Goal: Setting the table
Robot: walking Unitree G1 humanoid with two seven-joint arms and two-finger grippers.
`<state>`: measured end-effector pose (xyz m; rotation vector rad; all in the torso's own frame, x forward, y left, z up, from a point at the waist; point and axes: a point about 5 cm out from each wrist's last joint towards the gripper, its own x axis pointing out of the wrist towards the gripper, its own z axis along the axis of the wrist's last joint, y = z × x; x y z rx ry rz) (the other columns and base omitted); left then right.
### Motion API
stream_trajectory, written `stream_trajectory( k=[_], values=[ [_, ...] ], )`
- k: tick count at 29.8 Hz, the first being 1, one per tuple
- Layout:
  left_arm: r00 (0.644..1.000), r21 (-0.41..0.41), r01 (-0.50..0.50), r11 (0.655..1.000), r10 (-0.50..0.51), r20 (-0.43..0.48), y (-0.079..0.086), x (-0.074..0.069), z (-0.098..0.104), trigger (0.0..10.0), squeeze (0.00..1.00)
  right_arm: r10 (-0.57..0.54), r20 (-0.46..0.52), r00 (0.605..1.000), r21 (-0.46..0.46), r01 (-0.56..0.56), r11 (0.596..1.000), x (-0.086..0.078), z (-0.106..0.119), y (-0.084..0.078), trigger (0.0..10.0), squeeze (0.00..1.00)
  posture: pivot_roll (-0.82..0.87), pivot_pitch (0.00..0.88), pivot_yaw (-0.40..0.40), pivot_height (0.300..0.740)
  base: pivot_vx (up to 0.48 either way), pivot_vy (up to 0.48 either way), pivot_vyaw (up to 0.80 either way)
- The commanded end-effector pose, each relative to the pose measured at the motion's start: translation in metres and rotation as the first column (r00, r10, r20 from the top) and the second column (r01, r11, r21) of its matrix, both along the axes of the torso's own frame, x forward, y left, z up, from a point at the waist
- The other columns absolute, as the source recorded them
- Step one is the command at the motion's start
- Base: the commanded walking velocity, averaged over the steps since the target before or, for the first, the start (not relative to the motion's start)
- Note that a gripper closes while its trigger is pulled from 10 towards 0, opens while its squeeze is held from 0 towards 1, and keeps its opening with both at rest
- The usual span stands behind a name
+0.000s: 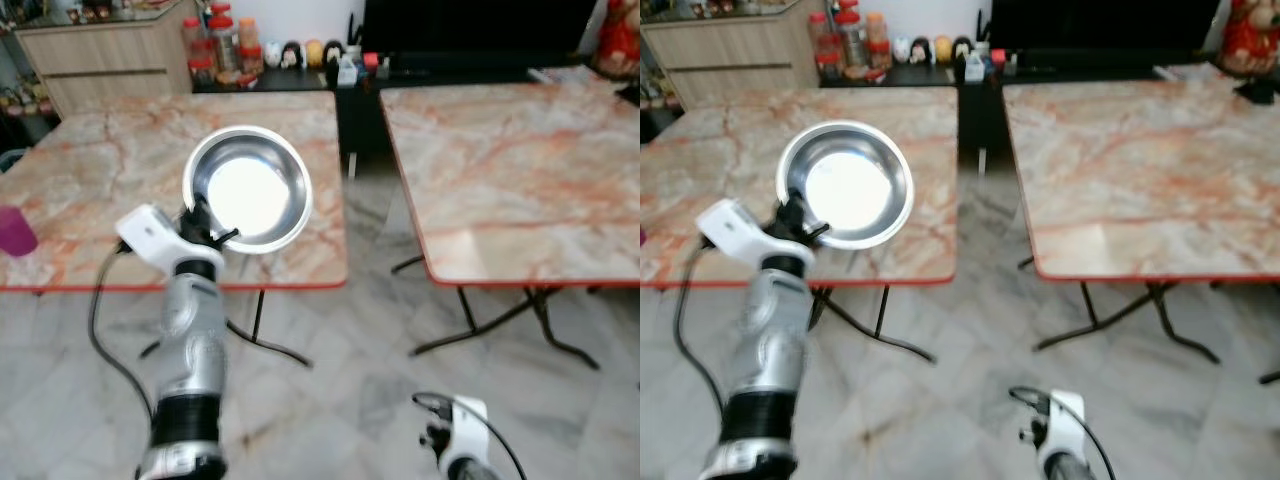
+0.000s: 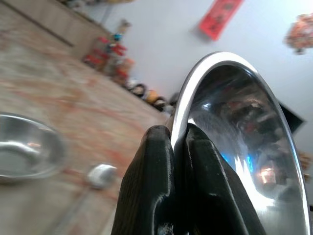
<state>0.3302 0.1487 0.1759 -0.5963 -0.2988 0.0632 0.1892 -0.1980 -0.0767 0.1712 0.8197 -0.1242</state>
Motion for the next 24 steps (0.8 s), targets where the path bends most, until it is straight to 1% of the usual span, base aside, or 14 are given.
stream_trajectory(
  k=[1,6,8,9,10,12,13,15,17,20,23,24],
  values=[
    [0.999,0.024,-0.036,0.999,0.036,-0.001,0.01,-0.004,-0.002,10.0,0.0,0.001,0.012,1.0,0.016,-0.001,1.0,0.004,0.001,0.006,10.0,0.0,0.05,0.0,0.009,0.74,0.0,-0.472,0.0],
    [0.999,0.024,-0.038,0.999,0.038,-0.015,0.01,-0.005,-0.005,10.0,0.0,0.001,0.012,1.0,0.015,-0.001,1.0,0.004,0.001,0.006,10.0,0.0,0.05,0.0,0.009,0.74,0.0,-0.472,0.0],
    [0.994,0.076,-0.031,0.997,0.039,-0.103,0.011,-0.01,-0.027,10.0,0.0,0.004,0.012,1.0,0.016,-0.004,1.0,0.005,0.001,0.007,10.0,0.0,0.06,0.011,0.005,0.74,0.0,0.0,0.0],
    [0.987,0.102,-0.03,0.994,0.045,-0.153,0.012,-0.014,-0.04,10.0,0.0,0.007,0.012,1.0,0.018,-0.007,1.0,0.005,0.002,0.007,10.0,0.0,0.06,0.011,0.003,0.74,0.0,0.0,0.0],
    [0.986,0.103,-0.028,0.994,0.044,-0.16,0.013,-0.015,-0.042,10.0,0.0,0.008,0.012,1.0,0.018,-0.008,1.0,0.005,0.002,0.008,10.0,0.0,0.06,0.011,0.002,0.74,0.0,0.0,0.0],
    [0.99,0.091,-0.039,0.995,0.051,-0.131,0.013,-0.018,-0.038,10.0,0.0,0.011,0.01,1.0,0.018,-0.011,1.0,0.005,0.001,0.008,10.0,0.0,0.06,0.007,0.0,0.74,0.0,0.0,0.0],
    [0.993,0.107,-0.036,0.994,0.047,-0.107,0.013,-0.019,-0.034,10.0,0.0,0.017,0.008,1.0,0.018,-0.017,1.0,0.005,0.001,0.008,10.0,0.0,0.07,0.007,-0.001,0.74,0.0,0.0,0.0],
    [0.994,0.12,-0.027,0.992,0.039,-0.098,0.011,-0.018,-0.032,10.0,0.0,0.019,0.007,1.0,0.018,-0.019,1.0,0.005,0.001,0.008,10.0,0.0,0.07,0.007,-0.001,0.74,0.0,0.0,0.0],
    [0.997,0.141,-0.014,0.99,0.025,-0.077,0.008,-0.016,-0.027,10.0,0.0,0.026,0.006,1.0,0.018,-0.026,1.0,0.005,0.001,0.009,10.0,0.0,0.06,0.0,-0.003,0.74,0.24,0.0,0.0],
    [0.997,0.164,-0.018,0.986,0.029,-0.069,0.007,-0.015,-0.025,10.0,0.0,0.033,0.007,0.999,0.013,-0.033,0.999,0.005,0.001,0.009,10.0,0.0,0.06,0.0,-0.003,0.74,0.319,0.0,0.0],
    [0.998,0.16,-0.007,0.987,0.018,-0.067,0.004,-0.013,-0.024,10.0,0.0,0.044,0.011,0.999,-0.004,-0.044,0.999,0.005,0.002,0.008,10.0,0.0,0.06,0.0,-0.001,0.74,0.393,0.0,0.0],
    [0.998,0.158,0.01,0.987,0.0,-0.063,0.0,-0.012,-0.024,10.0,0.0,0.053,0.013,0.998,-0.022,-0.053,0.998,0.006,0.002,0.007,10.0,0.0,0.05,0.0,0.0,0.74,0.412,0.0,0.0]
  ],
)
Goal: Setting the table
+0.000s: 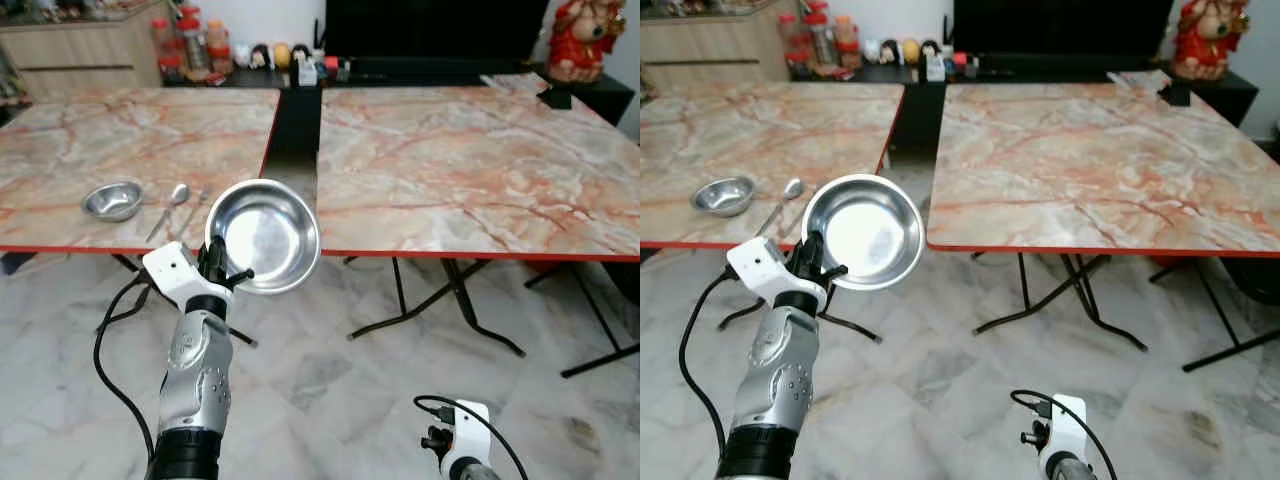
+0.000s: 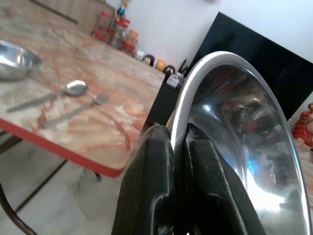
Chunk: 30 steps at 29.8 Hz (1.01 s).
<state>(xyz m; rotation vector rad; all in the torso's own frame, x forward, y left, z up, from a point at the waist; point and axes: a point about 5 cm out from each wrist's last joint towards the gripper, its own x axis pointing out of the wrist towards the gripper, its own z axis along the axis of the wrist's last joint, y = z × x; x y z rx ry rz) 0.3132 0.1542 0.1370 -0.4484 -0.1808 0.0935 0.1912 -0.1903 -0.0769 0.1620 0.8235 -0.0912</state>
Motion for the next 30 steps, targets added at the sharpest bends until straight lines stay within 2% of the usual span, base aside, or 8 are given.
stream_trajectory(
  k=[1,6,22,25,30],
  values=[
    [0.998,0.018,0.025,1.0,-0.026,0.064,-0.006,0.005,0.015,10.0,0.0,0.02,0.015,1.0,-0.026,-0.02,0.999,0.004,0.003,-0.001,10.0,0.0,0.05,0.0,0.0,0.74,0.412,0.0,0.0],
    [0.996,0.023,0.052,0.998,-0.053,0.07,-0.014,0.006,0.016,10.0,0.0,0.02,0.008,1.0,-0.025,-0.02,0.999,0.005,0.003,-0.003,10.0,0.0,0.05,0.0,-0.008,0.74,0.415,0.0,0.2],
    [0.991,0.034,0.101,0.994,-0.104,0.085,-0.024,0.008,0.017,10.0,0.0,0.034,0.006,0.999,-0.028,-0.034,0.999,0.003,0.002,-0.004,10.0,0.0,0.03,0.0,0.0,0.74,0.431,0.0,0.0],
    [0.989,0.031,0.111,0.993,-0.114,0.09,-0.026,0.008,0.018,10.0,0.0,0.033,0.004,0.999,-0.024,-0.033,0.999,0.003,0.002,-0.003,10.0,0.0,0.03,0.0,-0.001,0.74,0.308,0.0,0.0],
    [0.987,0.019,0.118,0.993,-0.12,0.103,-0.028,0.01,0.02,10.0,0.0,0.035,0.007,0.999,-0.021,-0.034,0.999,0.004,0.003,-0.004,10.0,0.0,0.03,0.0,-0.004,0.74,0.0,0.0,0.0]
  ],
)
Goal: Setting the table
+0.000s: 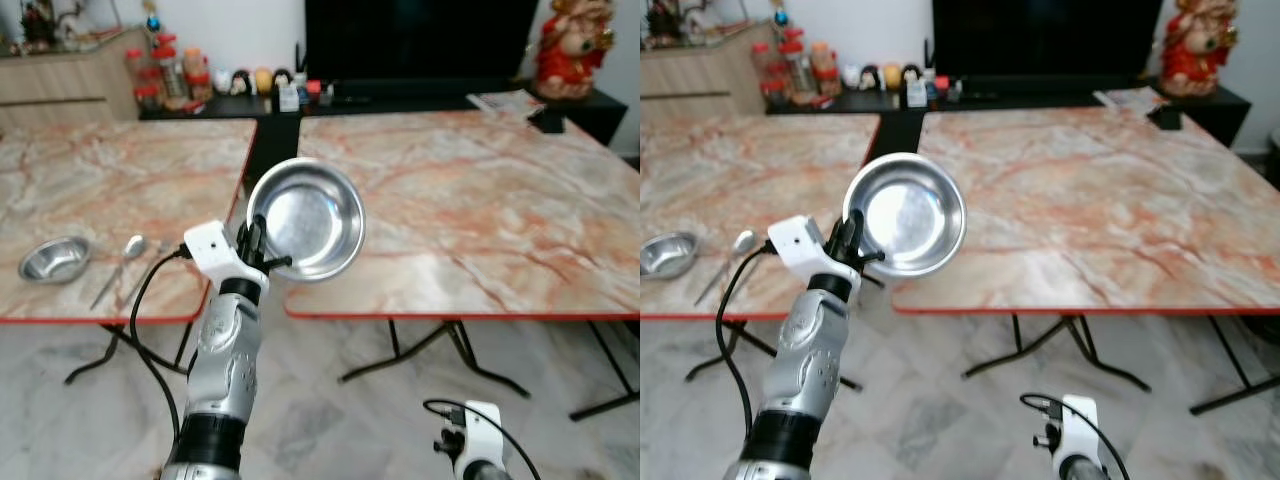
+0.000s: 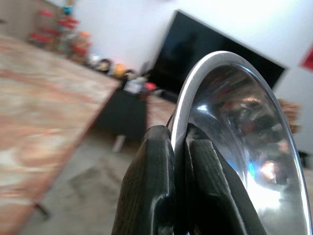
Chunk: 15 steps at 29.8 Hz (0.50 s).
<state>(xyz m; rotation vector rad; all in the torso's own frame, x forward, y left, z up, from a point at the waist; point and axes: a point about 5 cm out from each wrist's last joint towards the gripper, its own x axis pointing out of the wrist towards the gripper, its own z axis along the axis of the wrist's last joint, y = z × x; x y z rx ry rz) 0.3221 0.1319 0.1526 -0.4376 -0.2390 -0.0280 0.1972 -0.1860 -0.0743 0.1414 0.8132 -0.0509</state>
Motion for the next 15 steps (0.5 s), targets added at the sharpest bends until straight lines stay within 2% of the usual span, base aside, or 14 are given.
stream_trajectory(
  k=[1,4,15],
  values=[
    [1.0,-0.013,0.019,1.0,-0.018,0.021,-0.0068,0.0017,0.0049,10.0,0.0,-0.006,-0.004,1.0,-0.019,0.006,1.0,-0.0015,0.0003,-0.0083,10.0,0.0,0.03,0.0,-0.003,0.74,0.0,0.0,0.0],
    [1.0,-0.005,0.017,1.0,-0.016,0.019,-0.0067,0.0017,0.0046,10.0,0.0,-0.005,-0.003,1.0,-0.019,0.005,1.0,-0.0012,0.0006,-0.0086,10.0,0.0,0.03,0.0,-0.002,0.74,0.0,0.0,0.0],
    [1.0,0.005,0.015,1.0,-0.015,0.018,-0.0046,0.0015,0.0053,10.0,0.0,-0.005,-0.003,1.0,-0.026,0.005,1.0,-0.0021,0.0,-0.0074,10.0,0.0,0.03,0.0,0.005,0.74,0.227,-0.398,0.0]
  ],
)
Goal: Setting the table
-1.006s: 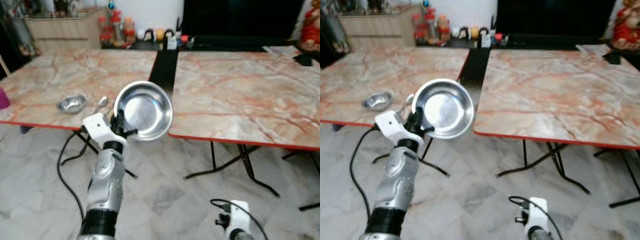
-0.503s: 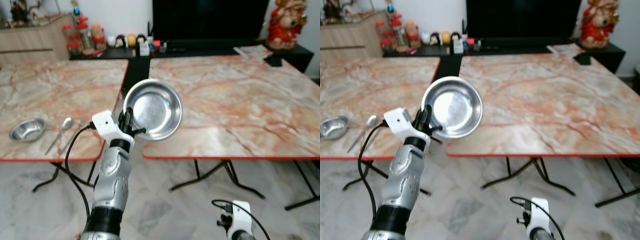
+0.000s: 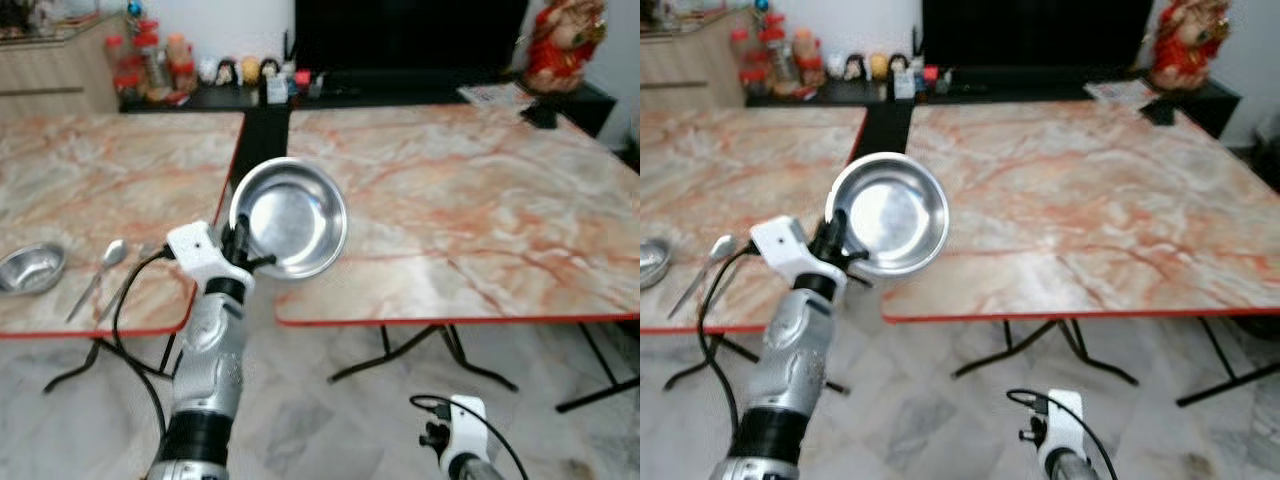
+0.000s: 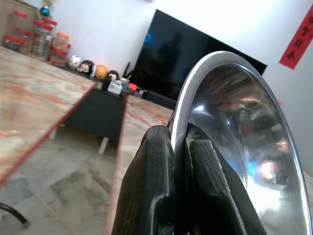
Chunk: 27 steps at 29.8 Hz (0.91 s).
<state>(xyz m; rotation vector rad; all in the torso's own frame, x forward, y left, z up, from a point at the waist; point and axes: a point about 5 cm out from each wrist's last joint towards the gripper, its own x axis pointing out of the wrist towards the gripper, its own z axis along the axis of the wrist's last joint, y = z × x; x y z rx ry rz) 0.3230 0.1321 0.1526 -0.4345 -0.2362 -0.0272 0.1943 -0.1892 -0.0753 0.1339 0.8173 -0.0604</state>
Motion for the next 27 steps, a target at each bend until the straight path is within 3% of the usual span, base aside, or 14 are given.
stream_trajectory(
  k=[1,27],
  values=[
    [1.0,0.002,0.013,1.0,-0.013,0.019,-0.0044,0.0002,0.0052,10.0,0.0,-0.002,-0.001,1.0,-0.014,0.002,1.0,-0.0004,0.0003,-0.004,10.0,0.0,0.02,0.0,0.007,0.74,0.255,-0.401,0.0],
    [1.0,-0.014,0.002,1.0,-0.002,0.014,-0.0014,-0.0016,0.0047,10.0,0.0,-0.055,0.007,0.998,-0.005,0.055,0.998,0.0001,0.0012,-0.008,10.0,0.0,0.01,0.0,0.007,0.74,0.261,-0.4,0.0]
  ],
)
